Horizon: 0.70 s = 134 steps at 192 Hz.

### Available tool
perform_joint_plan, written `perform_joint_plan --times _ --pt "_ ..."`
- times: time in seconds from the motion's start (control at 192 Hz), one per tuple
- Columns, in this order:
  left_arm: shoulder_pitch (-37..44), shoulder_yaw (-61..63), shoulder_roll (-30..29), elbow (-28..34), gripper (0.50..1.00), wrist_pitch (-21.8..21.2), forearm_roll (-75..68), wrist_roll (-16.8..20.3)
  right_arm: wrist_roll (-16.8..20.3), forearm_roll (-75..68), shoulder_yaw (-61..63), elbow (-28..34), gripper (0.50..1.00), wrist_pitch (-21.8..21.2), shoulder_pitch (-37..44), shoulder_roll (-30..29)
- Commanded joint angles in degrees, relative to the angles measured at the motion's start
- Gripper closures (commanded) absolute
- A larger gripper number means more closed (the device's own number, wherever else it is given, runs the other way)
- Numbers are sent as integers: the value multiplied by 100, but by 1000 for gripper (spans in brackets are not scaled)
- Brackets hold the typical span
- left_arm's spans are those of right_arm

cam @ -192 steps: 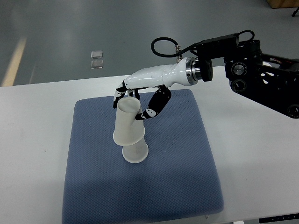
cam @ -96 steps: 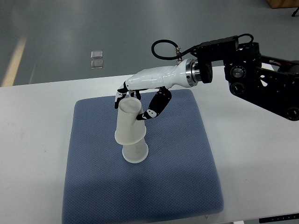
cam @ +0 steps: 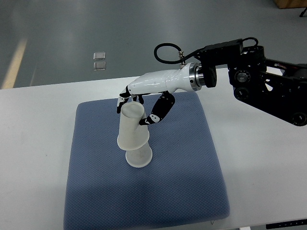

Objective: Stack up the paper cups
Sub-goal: 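Press the held cup down onto the lower cup and open the right hand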

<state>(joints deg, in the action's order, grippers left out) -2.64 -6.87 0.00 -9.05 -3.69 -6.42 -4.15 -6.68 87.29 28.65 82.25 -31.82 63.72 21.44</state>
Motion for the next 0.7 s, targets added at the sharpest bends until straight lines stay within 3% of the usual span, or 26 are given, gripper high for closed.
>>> perform_joint_plan --times 0.0,0.323,0.396,0.495,0.578,0.693 --pt "0 1 0 0 500 0 1 1 0 78 0 -7 1000 0 -27 -8" --pt "0 1 0 0 500 0 1 1 0 165 0 -7 985 9 -115 -17" --pt "0 1 0 0 500 0 1 1 0 201 0 -7 961 18 -167 -17" --pt "0 1 0 0 500 0 1 1 -9 201 0 -7 873 18 -194 -26" --pt "0 1 0 0 500 0 1 1 -9 201 0 -7 746 44 -290 -78" --pt "0 1 0 0 500 0 1 1 -26 192 0 -7 638 88 -308 -105"
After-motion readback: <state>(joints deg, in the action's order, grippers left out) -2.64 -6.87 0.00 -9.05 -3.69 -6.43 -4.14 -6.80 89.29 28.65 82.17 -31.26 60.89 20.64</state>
